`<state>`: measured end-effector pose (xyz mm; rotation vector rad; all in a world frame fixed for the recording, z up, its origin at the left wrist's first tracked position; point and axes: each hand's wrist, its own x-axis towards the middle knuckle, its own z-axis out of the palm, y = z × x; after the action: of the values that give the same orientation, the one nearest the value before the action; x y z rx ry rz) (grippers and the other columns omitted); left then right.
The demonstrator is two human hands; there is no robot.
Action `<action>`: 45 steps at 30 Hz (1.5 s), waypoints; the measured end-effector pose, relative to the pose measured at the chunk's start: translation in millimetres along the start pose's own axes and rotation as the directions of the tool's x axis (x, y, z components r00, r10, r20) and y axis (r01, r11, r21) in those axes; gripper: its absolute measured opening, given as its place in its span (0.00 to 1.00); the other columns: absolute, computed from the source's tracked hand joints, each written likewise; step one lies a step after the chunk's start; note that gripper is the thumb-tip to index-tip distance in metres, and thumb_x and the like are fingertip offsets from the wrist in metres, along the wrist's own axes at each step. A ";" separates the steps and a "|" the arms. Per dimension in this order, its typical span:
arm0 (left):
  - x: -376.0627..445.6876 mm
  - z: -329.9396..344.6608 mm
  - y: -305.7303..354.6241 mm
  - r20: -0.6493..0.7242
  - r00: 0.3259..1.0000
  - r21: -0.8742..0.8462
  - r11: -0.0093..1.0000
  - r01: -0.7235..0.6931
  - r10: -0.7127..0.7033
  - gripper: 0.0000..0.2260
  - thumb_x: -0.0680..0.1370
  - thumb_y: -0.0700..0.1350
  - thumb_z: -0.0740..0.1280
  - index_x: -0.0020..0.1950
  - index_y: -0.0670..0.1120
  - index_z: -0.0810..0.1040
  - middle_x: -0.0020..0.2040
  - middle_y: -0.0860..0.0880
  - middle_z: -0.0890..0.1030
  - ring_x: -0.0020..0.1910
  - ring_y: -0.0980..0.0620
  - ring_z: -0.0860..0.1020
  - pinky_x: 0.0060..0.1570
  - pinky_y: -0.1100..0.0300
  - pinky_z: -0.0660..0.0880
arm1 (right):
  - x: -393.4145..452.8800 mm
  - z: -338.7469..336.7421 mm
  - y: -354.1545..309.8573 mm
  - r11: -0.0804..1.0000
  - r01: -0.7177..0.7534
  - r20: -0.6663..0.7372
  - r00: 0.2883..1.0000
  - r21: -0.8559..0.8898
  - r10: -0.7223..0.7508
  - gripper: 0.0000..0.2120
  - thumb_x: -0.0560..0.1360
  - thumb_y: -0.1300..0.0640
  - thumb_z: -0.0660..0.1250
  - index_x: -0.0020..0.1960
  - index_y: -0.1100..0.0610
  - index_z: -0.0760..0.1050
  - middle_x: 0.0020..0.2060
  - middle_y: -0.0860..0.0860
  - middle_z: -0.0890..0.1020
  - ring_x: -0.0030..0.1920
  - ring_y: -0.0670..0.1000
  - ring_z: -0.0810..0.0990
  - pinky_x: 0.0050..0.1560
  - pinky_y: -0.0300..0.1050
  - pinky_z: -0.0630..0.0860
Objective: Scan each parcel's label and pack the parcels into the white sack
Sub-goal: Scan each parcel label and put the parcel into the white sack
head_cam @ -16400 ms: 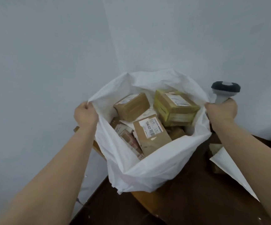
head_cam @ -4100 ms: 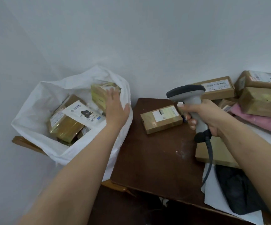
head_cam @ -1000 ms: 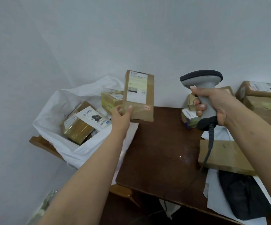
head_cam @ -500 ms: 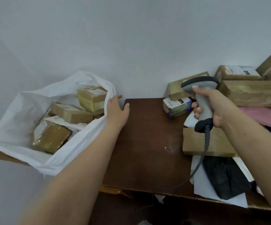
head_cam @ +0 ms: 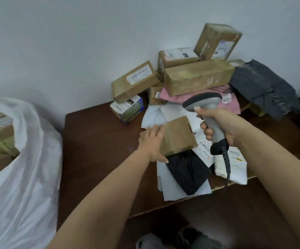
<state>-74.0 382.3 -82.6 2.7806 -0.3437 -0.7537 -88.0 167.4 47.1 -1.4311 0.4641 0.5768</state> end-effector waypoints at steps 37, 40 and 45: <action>-173.6 60.0 -143.1 0.246 0.728 -0.924 0.073 0.377 -0.640 0.37 0.69 0.44 0.78 0.73 0.38 0.65 0.62 0.42 0.77 0.58 0.44 0.79 0.53 0.50 0.80 | 7.4 169.1 20.0 0.965 -0.048 0.333 0.933 -0.258 0.135 0.12 0.75 0.52 0.71 0.51 0.59 0.73 0.26 0.51 0.73 0.19 0.45 0.67 0.20 0.36 0.67; -175.6 60.7 -143.1 0.212 0.732 -0.952 0.034 0.305 -0.647 0.31 0.71 0.43 0.77 0.70 0.39 0.69 0.60 0.42 0.79 0.56 0.44 0.80 0.54 0.45 0.79 | 0.7 173.4 22.2 0.968 -0.032 0.323 0.939 -0.250 0.115 0.12 0.76 0.54 0.71 0.52 0.60 0.72 0.27 0.52 0.73 0.19 0.45 0.67 0.20 0.36 0.67; -181.0 46.8 -142.2 0.104 0.723 -0.983 0.041 0.180 -0.683 0.26 0.72 0.41 0.76 0.67 0.39 0.72 0.56 0.45 0.81 0.53 0.44 0.81 0.53 0.41 0.79 | -10.8 178.8 19.7 0.978 0.015 0.305 0.951 -0.206 0.050 0.10 0.77 0.56 0.70 0.52 0.60 0.71 0.26 0.52 0.72 0.18 0.45 0.67 0.20 0.36 0.67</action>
<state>-227.1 560.4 -79.2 1.5522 0.9194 -0.2191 -116.4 345.2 55.0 -1.5000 0.1706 0.8686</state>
